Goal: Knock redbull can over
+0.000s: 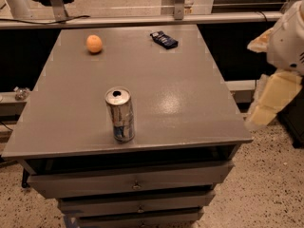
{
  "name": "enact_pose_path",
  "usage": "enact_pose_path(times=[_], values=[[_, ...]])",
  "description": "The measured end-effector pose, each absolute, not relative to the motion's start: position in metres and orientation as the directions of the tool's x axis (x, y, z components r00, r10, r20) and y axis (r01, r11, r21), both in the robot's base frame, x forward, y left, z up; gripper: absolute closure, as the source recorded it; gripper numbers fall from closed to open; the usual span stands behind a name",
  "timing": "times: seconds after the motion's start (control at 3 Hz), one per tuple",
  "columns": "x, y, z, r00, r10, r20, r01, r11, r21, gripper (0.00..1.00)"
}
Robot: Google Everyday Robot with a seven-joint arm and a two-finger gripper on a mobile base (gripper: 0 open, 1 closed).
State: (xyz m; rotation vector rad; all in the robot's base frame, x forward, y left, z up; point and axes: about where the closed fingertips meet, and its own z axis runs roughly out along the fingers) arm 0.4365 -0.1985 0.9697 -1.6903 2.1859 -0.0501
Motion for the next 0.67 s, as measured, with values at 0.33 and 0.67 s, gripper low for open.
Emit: enact_pose_path(times=[0.33,0.67], values=[[0.432,-0.155,0.947,-0.203,-0.876,-0.437,-0.919,0.325,-0.224,0.00],[0.436,-0.114,0.931,-0.195,-0.783,-0.591,-0.912,0.366,-0.184,0.00]])
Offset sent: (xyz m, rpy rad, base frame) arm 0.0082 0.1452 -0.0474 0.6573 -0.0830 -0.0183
